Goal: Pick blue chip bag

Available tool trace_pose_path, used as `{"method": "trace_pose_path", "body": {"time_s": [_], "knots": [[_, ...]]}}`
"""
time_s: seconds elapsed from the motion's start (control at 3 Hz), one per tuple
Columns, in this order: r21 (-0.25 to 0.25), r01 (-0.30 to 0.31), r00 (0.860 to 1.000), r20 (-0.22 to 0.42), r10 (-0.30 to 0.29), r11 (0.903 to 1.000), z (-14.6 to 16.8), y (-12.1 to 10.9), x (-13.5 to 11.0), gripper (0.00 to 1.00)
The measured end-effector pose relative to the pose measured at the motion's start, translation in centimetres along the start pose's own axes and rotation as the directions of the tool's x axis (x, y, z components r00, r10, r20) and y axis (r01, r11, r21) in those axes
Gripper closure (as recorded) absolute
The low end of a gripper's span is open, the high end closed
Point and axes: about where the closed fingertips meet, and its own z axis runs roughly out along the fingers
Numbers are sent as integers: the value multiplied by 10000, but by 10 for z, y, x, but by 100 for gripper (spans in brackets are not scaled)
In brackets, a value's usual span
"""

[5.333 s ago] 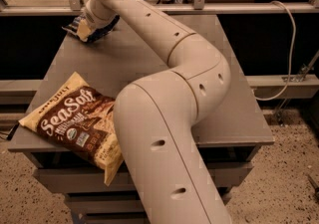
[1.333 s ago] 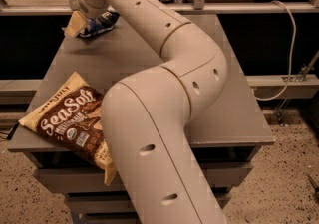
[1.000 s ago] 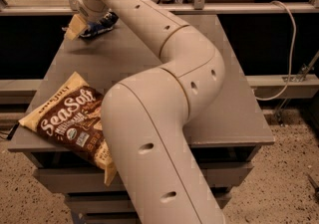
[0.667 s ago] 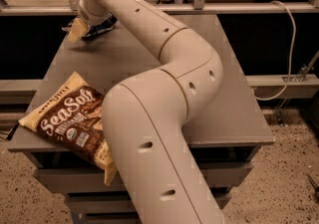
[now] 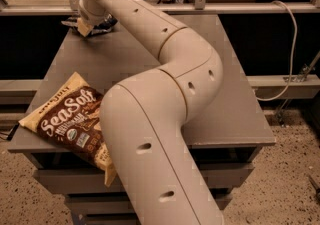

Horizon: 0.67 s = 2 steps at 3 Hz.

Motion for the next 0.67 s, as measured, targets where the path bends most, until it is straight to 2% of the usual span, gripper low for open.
{"method": "trace_pose_path", "body": {"time_s": [0.33,0.67], "knots": [[400,371,9993,-16,-371,9985,-18,-6,-11,82],[697,759,9967,223,-776,9947,-44,-13,-23,100]]}}
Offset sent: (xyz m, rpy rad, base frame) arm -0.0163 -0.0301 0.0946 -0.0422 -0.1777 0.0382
